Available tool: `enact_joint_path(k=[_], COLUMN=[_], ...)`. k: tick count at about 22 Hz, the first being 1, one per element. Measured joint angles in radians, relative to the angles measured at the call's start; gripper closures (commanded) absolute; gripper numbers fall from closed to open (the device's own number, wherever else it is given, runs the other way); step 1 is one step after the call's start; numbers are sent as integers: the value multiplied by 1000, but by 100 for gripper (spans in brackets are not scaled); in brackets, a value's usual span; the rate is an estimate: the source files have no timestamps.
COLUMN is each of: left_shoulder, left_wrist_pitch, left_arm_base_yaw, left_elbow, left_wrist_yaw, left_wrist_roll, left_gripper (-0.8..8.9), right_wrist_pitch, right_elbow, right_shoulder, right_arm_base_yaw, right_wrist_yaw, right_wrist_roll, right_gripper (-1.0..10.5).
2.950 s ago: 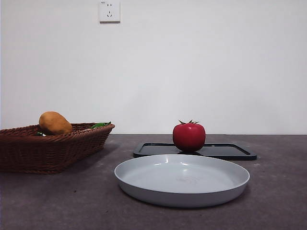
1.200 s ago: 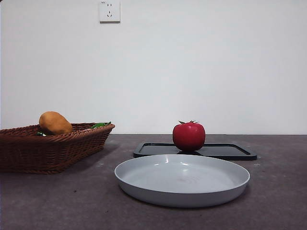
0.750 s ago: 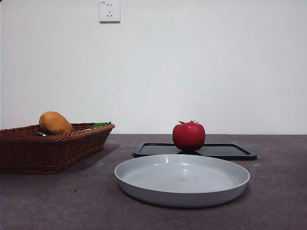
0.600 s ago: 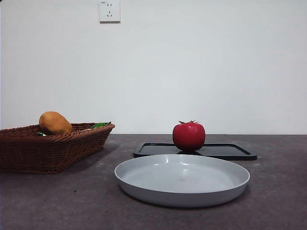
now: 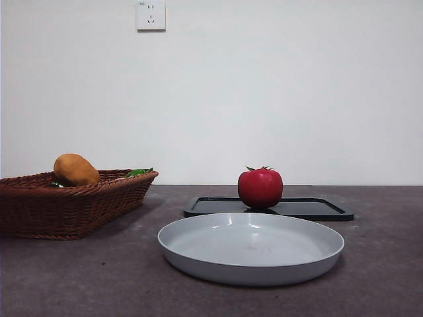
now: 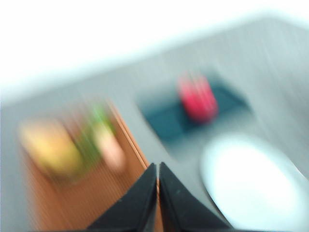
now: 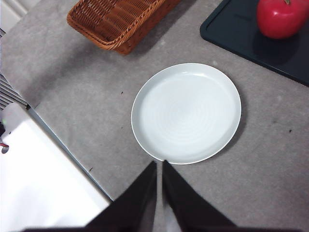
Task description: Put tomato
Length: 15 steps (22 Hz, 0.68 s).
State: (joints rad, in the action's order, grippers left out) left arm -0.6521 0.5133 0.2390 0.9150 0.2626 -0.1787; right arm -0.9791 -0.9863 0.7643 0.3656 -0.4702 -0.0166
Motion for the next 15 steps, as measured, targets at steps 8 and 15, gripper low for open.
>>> enact_joint_path(k=[8, 15], left_shoulder=[239, 396], left_wrist_pitch=[-637, -629], left_arm_base_yaw=[-163, -199], left_elbow=[-402, -623], left_wrist_yaw=[-106, -162], left_wrist_roll=[-130, -142], left_gripper=[806, 806], right_wrist_pitch=[0, 0], right_elbow=[0, 0], right_shoulder=[0, 0], right_arm_base_yaw=[0, 0], right_wrist_yaw=[0, 0], right_wrist_roll=[0, 0], right_gripper=[940, 940])
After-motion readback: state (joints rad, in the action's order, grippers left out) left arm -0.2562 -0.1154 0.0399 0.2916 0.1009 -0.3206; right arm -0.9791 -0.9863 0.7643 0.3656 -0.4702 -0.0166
